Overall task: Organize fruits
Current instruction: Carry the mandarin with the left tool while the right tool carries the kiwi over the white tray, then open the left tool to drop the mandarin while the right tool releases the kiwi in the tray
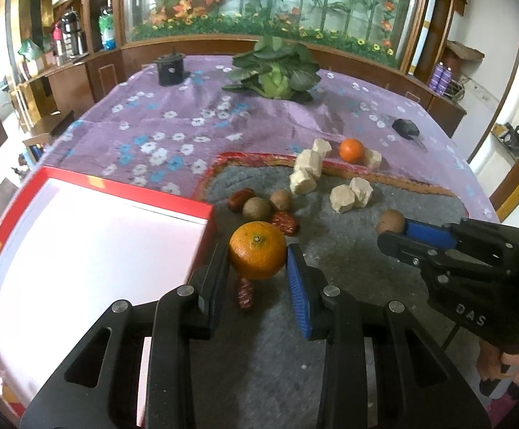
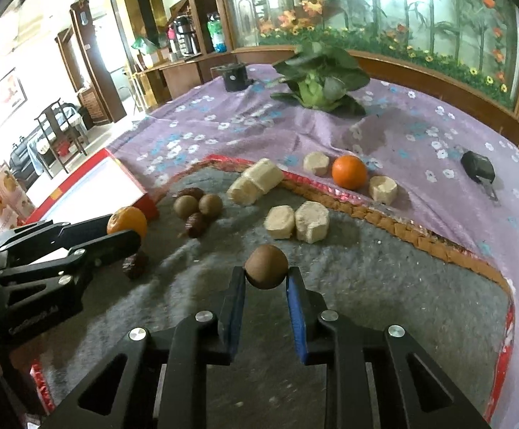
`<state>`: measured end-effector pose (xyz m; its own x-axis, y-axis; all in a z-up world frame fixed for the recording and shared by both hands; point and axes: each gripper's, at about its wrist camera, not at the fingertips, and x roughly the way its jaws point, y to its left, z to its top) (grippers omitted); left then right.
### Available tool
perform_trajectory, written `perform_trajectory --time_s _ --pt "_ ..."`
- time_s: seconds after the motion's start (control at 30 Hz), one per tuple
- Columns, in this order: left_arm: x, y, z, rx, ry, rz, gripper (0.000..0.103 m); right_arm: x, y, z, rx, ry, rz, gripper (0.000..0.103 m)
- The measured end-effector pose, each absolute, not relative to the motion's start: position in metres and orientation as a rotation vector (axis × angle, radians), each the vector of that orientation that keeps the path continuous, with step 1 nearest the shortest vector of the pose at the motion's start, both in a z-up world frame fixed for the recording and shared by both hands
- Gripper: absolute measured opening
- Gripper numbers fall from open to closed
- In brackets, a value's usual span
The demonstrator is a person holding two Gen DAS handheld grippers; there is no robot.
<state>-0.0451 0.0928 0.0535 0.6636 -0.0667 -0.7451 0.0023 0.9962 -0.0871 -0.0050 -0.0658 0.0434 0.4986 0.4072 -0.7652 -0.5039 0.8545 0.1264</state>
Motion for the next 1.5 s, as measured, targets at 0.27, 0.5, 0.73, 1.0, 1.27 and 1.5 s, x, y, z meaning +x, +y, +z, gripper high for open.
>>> perform_trajectory --time_s 0.27,0.5,0.73,1.0,1.27,1.5 --pt "-0.064 0.12 0.064 -0.08 0.824 0.046 0.032 -0.028 -0.03 0.057 -0.155 0.862 0.639 0.023" --pt "-0.072 0.151 0.062 -0.102 0.835 0.115 0.032 -0.036 0.008 0.062 -0.188 0.857 0.714 0.023" --pt "-0.068 0.185 0.055 -0.149 0.861 0.17 0.032 -0.029 0.05 0.061 -0.23 0.867 0.78 0.023" --pt "-0.054 0.21 0.042 -0.182 0.904 0.215 0.032 -0.013 0.095 0.049 -0.291 0.903 0.833 0.023" --pt "-0.046 0.223 0.029 -0.227 0.966 0.251 0.032 0.005 0.12 0.027 -0.323 0.947 0.829 0.023" --pt "-0.046 0.228 0.026 -0.235 0.981 0.273 0.038 0.004 0.119 0.029 -0.315 0.95 0.839 0.027"
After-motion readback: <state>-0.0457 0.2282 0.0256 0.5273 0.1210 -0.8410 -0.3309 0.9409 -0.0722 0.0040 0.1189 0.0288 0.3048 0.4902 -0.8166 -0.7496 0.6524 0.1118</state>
